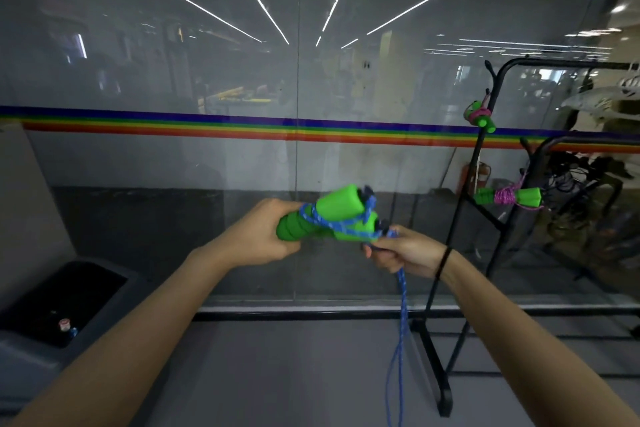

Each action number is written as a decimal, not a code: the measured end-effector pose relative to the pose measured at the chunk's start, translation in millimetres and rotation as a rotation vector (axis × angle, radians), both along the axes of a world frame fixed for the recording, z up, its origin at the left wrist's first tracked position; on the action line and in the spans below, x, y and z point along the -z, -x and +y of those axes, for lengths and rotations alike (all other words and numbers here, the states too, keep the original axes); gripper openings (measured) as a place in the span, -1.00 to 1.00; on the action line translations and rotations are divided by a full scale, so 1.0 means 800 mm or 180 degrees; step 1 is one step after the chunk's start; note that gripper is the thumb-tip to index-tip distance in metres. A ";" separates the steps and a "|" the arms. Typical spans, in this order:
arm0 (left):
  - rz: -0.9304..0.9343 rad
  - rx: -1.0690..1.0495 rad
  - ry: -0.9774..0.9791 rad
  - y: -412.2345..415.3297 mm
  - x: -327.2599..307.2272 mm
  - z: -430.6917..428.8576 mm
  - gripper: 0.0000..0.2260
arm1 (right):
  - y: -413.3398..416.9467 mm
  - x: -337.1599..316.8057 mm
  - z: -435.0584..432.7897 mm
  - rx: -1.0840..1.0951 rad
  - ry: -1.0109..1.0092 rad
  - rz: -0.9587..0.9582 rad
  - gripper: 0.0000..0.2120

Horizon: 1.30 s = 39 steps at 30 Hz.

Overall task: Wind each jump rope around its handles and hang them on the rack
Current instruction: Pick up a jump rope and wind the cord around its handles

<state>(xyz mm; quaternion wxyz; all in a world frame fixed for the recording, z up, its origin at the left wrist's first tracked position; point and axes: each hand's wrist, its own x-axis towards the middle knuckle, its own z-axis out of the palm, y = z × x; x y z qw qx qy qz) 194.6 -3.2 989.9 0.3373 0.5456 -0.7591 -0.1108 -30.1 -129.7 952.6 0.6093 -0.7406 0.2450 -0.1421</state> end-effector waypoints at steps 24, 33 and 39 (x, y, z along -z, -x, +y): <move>-0.0596 0.0769 -0.1353 0.030 0.030 -0.007 -0.76 | -0.015 -0.057 0.022 0.0007 0.1472 -0.0138 -0.83; 0.1624 0.0091 -0.0665 0.015 0.028 0.003 -0.83 | -0.040 -0.003 0.032 0.0953 0.0972 -0.0684 -0.68; 0.2003 -0.1006 -0.0472 0.015 0.039 -0.007 -0.93 | -0.051 0.006 0.072 0.0591 0.2625 0.0713 -0.71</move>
